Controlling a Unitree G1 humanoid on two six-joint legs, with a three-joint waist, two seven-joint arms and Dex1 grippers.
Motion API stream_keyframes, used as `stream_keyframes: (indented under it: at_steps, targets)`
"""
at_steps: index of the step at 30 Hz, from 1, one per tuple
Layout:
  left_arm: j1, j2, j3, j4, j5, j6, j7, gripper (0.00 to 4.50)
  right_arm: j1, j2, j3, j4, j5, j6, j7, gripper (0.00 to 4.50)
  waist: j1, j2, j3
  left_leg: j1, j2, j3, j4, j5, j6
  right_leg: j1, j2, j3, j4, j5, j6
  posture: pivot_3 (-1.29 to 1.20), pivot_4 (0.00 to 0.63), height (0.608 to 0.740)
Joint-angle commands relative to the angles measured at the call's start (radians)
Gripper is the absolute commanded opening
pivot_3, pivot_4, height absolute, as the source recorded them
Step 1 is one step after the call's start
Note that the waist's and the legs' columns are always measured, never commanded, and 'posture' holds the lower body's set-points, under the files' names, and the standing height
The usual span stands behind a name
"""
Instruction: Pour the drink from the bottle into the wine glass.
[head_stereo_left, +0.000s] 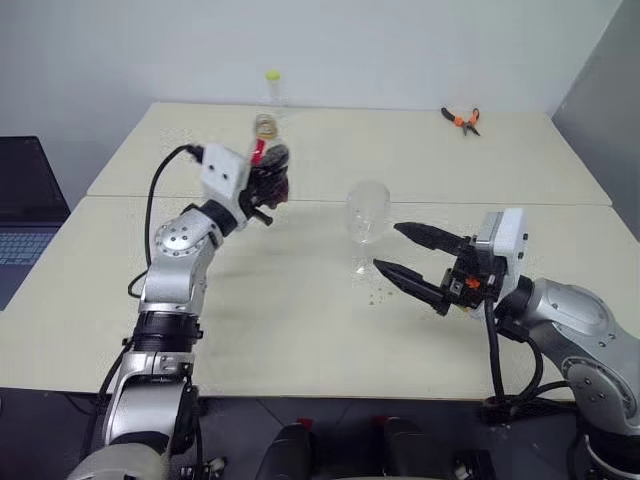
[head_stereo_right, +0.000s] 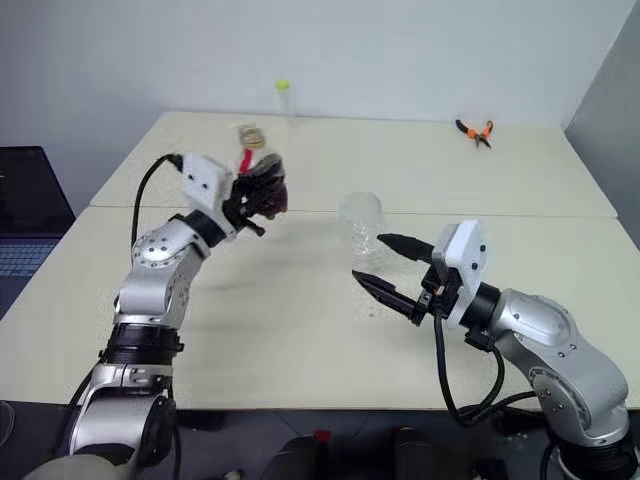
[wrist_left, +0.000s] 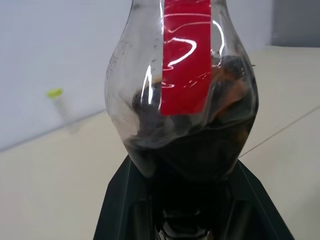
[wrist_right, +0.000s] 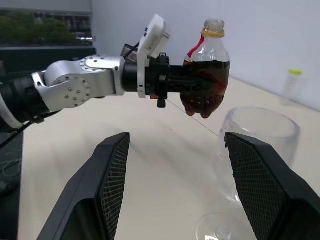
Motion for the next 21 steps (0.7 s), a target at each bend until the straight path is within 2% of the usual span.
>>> stream_keyframes:
  at_steps: [1,10,21]
  targets:
    - [-0.078,0.023,-0.046,0.010,0.054,-0.117,-0.062,0.91,-0.013,0.029,-0.007,-0.016,-0.047,-0.025,-0.069,3.26,-0.005,0.000,0.000,0.000,0.000,0.000,0.000,0.000,0.000,0.000,0.000,0.001,0.000,0.000,0.000,0.00,0.150,0.740]
    - [-0.256,0.034,-0.102,0.280,0.140,-0.386,-0.144,0.87,-0.119,0.095,0.052,0.073,-0.166,0.003,-0.171,3.26,-0.010,0.000,0.000,-0.001,0.000,0.001,-0.001,0.000,0.000,-0.002,0.001,0.001,0.001,0.000,0.000,0.00,0.150,0.740]
    - [-0.338,0.069,-0.163,0.483,0.290,-0.713,-0.118,0.81,-0.134,0.109,0.097,0.063,-0.179,0.037,-0.152,3.26,-0.011,0.000,0.000,-0.002,0.000,0.001,0.000,0.000,0.000,-0.003,0.001,0.001,0.001,0.000,0.000,0.00,0.150,0.740]
